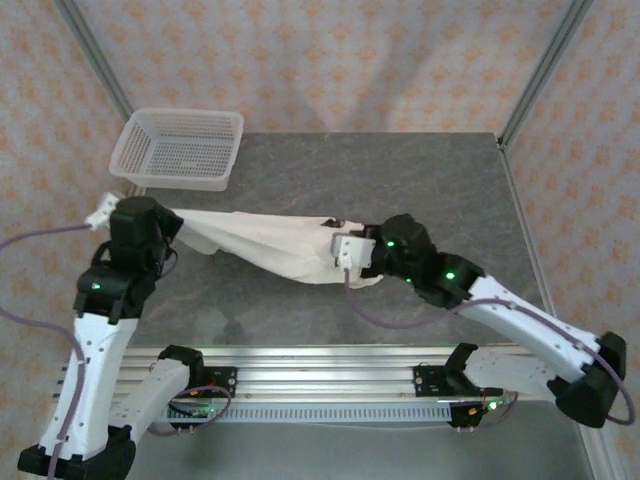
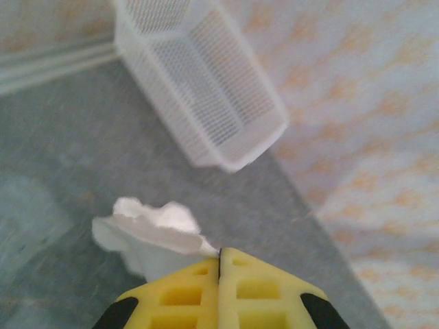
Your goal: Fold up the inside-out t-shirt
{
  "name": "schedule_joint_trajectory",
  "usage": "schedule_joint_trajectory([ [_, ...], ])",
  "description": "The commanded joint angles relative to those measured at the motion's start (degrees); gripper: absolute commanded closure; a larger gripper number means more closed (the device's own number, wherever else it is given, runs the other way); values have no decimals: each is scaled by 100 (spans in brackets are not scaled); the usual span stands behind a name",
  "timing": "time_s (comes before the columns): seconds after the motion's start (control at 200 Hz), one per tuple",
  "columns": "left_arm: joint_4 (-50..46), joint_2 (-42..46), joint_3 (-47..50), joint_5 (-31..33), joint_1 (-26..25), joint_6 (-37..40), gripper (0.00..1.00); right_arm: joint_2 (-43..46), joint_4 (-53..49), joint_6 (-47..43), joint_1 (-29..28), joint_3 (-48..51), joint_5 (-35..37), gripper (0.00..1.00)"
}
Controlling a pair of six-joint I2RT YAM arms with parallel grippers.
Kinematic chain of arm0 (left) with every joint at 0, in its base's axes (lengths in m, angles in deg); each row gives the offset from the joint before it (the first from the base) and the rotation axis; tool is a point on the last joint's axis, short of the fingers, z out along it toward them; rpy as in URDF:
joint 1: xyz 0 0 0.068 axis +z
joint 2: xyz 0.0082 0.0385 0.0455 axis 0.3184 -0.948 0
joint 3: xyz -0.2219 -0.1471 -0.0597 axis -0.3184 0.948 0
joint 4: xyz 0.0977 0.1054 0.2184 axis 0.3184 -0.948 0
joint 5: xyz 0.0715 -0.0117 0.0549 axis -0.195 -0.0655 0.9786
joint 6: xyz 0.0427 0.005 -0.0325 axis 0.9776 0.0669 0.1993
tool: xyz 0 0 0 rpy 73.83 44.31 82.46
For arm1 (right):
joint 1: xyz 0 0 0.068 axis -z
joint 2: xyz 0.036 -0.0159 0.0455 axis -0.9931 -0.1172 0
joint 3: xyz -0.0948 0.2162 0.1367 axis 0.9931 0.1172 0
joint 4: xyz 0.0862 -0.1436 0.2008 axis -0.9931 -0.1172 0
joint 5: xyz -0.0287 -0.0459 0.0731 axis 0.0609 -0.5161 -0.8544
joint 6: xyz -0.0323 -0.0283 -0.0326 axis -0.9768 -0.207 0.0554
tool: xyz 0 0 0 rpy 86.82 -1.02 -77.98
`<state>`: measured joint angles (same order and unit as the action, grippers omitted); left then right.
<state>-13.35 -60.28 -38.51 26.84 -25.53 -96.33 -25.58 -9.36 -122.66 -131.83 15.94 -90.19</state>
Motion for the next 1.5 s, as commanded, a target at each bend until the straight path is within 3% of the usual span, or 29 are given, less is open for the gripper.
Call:
schedule_joint_trajectory([
  [0.0, -579, -316, -1234, 701, 44, 576, 100, 421, 402, 125, 29, -738, 698, 100],
  [0.23, -719, -855, -3388, 1450, 46, 1255, 100, 285, 860, 259, 129, -2674, 1242, 100],
  [0.39, -699, -876, -3961, 2154, 48, 1489, 100, 163, 1379, 986, 140, -3640, 1694, 100],
  [0.565, -1113, -1146, -4678, 2743, 46, 1780, 100, 96, 1078, 1762, 136, -4617, 1807, 100],
  [0.701, -1373, -1604, -4924, 2789, 46, 2230, 100, 114, 1023, 2201, 136, -4814, 1772, 100],
  [0.816, -1482, -1788, -5051, 1974, 46, 2354, 100, 90, 858, 2675, 136, -5097, 1472, 100],
  [0.951, -475, -1253, -4611, 1034, 46, 2684, 100, -14, 449, 3142, 136, -5905, 1009, 100],
  [1.121, 159, -857, -4733, 1024, 47, 3079, 100, -203, 385, 3333, 136, -6879, 329, 100],
  [1.241, 191, -847, -4883, 717, 47, 3203, 100, -610, -244, 3447, 136, -7692, 38, 100],
  [1.321, 236, -876, -4626, -396, 46, 3054, 100, -1029, -968, 3486, 136, -8208, 315, 100],
  [1.401, 623, -879, -3985, -2358, 46, 2992, 100, -1417, -1520, 3517, 136, -8571, 559, 100],
  [1.491, 1946, -794, -2450, -4585, 15, 1915, 82, -1499, -1544, 3600, 140, -8505, 621, 100],
])
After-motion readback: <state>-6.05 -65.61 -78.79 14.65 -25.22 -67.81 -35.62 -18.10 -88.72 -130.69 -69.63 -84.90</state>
